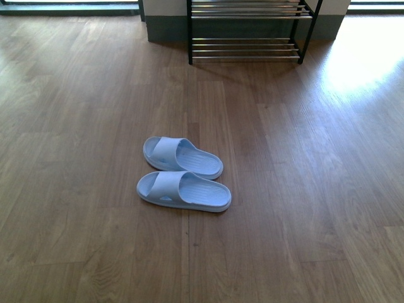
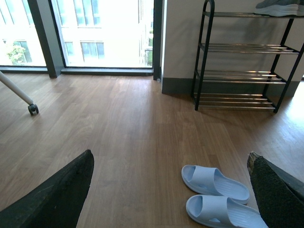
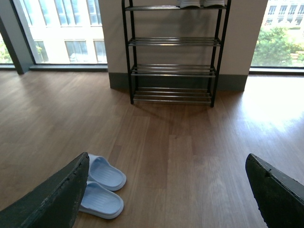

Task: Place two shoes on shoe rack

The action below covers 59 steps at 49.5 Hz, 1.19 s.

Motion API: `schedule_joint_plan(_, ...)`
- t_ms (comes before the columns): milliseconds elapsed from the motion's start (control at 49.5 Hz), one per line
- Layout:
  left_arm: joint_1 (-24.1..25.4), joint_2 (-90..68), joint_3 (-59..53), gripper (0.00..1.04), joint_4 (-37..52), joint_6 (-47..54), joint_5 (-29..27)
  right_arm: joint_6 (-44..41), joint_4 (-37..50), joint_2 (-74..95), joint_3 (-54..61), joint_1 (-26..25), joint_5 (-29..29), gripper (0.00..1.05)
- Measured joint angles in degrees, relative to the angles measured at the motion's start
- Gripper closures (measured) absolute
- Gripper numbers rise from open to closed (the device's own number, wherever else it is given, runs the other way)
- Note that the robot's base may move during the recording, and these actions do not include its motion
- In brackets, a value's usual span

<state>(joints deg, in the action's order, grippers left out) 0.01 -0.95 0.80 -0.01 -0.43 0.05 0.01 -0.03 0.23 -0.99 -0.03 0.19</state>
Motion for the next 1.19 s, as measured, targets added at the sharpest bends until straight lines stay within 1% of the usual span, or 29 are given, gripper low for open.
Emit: schedule_joint_plan(1193,0.0,0.0,0.0,0.09,0.0,0.0,-0.1,0.0,0.0,0.0,0.0,0.0,-0.2,0.09)
